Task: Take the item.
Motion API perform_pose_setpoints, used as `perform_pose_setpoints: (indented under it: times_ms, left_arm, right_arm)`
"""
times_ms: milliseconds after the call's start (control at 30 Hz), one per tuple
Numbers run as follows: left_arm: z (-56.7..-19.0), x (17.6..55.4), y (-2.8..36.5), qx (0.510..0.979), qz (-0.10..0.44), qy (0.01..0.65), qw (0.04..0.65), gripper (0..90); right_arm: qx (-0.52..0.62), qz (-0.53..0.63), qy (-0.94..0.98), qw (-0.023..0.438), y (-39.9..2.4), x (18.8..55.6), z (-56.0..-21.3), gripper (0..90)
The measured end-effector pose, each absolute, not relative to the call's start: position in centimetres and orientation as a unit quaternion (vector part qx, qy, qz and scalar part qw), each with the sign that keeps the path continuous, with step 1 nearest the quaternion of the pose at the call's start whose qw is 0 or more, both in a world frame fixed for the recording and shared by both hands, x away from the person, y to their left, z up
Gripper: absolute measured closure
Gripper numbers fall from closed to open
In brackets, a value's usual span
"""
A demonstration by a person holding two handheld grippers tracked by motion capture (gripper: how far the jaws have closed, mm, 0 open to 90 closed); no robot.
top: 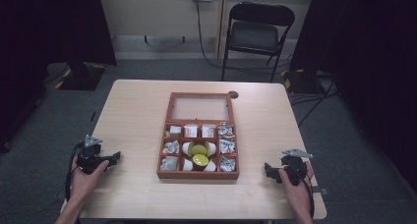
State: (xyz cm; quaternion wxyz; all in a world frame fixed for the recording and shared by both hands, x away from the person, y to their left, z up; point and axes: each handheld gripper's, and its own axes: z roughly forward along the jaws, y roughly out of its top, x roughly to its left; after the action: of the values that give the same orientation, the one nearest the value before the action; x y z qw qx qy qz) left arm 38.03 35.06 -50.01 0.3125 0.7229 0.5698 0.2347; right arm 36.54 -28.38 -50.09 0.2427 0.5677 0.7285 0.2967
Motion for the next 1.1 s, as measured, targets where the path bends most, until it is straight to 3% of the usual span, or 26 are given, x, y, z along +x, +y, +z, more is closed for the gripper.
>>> perform_pose_setpoints:
  times_ms: [1100]
  left_arm:
    - [-48.0, 37.2, 33.4, 0.738, 0.229, 0.516, 0.370, 17.3]
  right_arm:
    - [0.568, 0.297, 0.728, 0.243, -28.4, 36.5, -50.1, 0.0]
